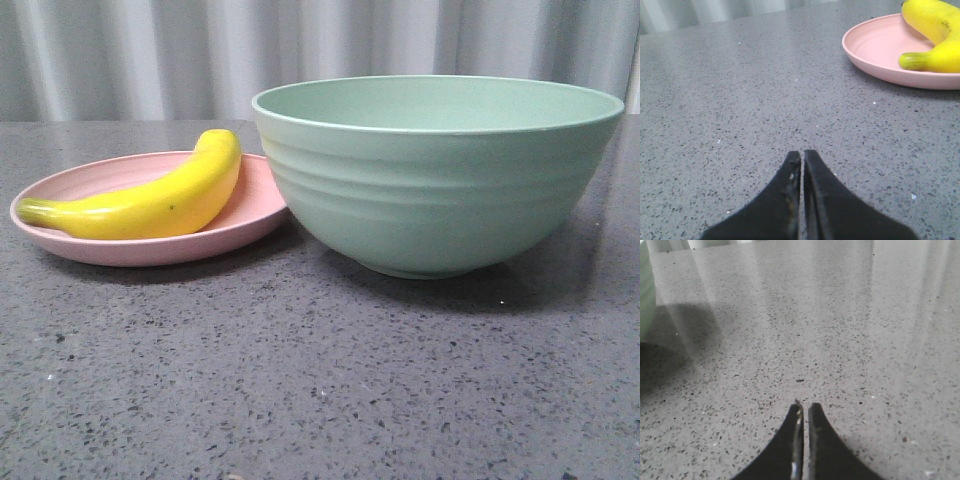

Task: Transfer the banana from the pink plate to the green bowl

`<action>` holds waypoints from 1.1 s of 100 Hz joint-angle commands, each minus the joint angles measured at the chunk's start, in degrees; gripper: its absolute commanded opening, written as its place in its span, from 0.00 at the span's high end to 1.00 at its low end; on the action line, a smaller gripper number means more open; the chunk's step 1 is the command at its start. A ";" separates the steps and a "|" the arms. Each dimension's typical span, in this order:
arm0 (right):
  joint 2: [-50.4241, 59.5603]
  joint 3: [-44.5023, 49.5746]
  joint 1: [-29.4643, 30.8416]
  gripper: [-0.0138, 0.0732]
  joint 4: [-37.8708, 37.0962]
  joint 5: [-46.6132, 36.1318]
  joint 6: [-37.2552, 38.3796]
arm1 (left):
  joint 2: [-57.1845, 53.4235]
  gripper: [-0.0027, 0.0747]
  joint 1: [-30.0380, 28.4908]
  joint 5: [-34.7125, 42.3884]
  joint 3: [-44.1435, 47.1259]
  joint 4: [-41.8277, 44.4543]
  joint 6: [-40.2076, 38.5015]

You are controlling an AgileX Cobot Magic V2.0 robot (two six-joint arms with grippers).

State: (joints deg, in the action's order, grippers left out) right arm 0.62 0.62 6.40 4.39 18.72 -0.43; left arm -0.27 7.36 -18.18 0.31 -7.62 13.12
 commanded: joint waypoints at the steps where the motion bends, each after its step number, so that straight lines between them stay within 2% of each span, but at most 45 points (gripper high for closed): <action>1: 1.05 1.34 0.11 0.92 -0.59 -0.97 -0.21 | -1.64 0.99 0.03 4.18 0.35 -0.51 -0.43; 58: 1.05 1.34 0.11 0.92 -0.59 -0.97 -0.21 | -1.64 0.99 0.03 4.28 0.35 -0.51 -0.43; 88: 1.05 1.34 0.11 0.92 -0.59 -1.21 -0.21 | -1.64 0.99 0.03 13.75 0.35 -0.51 -0.43; 110: 1.05 1.34 0.11 0.92 -0.59 -3.23 -0.21 | -1.64 0.99 0.03 14.55 0.35 -0.51 -0.43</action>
State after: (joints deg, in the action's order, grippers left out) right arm 0.62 0.62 6.40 4.39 18.72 -0.43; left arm -0.27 7.36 -8.60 0.31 -7.62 13.12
